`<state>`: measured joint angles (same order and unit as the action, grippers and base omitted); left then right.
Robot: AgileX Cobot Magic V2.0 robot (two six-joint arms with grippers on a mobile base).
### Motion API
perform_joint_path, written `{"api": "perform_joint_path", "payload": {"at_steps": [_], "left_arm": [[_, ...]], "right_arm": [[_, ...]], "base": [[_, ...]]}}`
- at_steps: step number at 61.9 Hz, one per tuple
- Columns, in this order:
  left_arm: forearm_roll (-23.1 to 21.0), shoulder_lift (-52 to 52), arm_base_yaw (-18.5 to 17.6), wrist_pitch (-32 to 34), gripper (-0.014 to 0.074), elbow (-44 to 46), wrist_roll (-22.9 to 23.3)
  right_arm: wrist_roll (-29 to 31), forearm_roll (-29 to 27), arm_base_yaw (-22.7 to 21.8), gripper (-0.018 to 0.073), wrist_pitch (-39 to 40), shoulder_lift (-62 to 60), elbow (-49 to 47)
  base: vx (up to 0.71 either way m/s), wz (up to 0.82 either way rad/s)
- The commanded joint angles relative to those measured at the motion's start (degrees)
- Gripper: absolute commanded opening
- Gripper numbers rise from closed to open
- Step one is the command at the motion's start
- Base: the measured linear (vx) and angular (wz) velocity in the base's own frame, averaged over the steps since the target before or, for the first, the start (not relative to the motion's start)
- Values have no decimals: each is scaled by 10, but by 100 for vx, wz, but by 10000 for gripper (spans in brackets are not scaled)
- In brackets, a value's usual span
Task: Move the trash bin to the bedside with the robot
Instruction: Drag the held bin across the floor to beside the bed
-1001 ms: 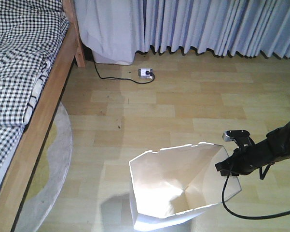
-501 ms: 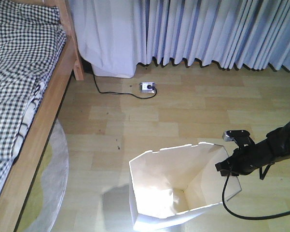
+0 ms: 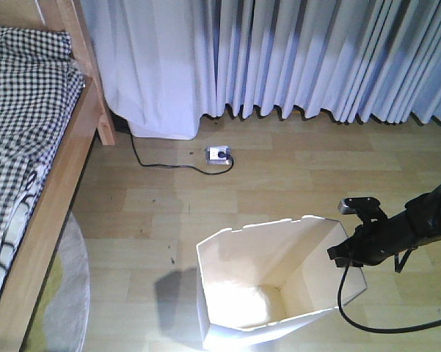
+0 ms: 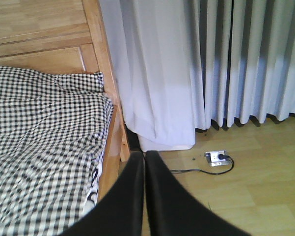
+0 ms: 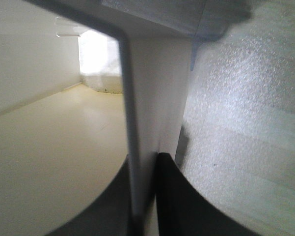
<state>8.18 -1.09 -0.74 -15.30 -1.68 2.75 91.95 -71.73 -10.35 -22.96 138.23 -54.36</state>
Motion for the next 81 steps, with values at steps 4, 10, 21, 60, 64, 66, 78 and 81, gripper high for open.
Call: {"api": "perform_joint_path", "payload": {"at_steps": [4, 10, 21, 60, 64, 66, 78, 81], "left_arm": [[-2, -5, -4, 42, -6, -16, 5], [-2, -5, -4, 42, -6, -16, 5], [-2, -5, -4, 42, -6, -16, 5], [-2, -5, -4, 42, -6, -16, 5], [-2, -5, -4, 42, -6, -16, 5], [-2, -5, -4, 42, -6, -16, 5], [-2, -5, -4, 42, -6, -16, 5], [-2, -5, -4, 42, -6, -16, 5]], "right_arm": [[0, -19, -3, -7, -102, -43, -6], [0, -19, -3, -7, -102, -43, -6], [0, -19, -3, -7, -102, -43, -6], [0, -19, -3, -7, -102, -43, -6], [0, -19, -3, -7, -102, -43, -6], [0, -19, -3, -7, -102, -43, -6], [0, -19, -3, -7, -102, -43, -6], [0, -19, -3, -7, -102, -43, -6]], "base": [[29, -4], [28, -4], [26, -3], [17, 4], [13, 3], [13, 2], [13, 0], [13, 0]]}}
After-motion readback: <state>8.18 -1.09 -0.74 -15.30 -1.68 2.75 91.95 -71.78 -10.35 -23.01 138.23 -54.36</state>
